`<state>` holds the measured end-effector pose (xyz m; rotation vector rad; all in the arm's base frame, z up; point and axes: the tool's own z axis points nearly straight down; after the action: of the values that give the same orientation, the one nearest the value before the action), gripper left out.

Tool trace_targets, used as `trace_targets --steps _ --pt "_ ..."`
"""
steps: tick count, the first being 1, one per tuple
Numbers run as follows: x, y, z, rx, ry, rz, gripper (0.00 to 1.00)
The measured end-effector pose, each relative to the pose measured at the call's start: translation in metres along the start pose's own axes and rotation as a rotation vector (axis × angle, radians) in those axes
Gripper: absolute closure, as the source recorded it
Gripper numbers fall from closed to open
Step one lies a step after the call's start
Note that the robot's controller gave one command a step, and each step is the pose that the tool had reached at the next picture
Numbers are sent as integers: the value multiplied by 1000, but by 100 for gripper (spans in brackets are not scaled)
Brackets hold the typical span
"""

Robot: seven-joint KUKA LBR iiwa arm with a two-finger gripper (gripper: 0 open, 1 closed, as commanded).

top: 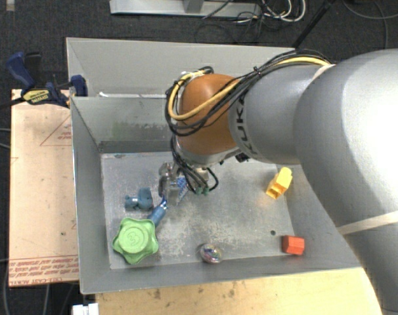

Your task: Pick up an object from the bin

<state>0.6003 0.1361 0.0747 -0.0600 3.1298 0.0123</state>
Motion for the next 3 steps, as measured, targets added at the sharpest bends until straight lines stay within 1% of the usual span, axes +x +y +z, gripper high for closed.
trace_targets --steps 1,2,3 --pt "-1 -2 0 3 -3 1 0" --pt "1 -2 2 2 2 1 100" --pt "3 -3 4 6 9 0 0"
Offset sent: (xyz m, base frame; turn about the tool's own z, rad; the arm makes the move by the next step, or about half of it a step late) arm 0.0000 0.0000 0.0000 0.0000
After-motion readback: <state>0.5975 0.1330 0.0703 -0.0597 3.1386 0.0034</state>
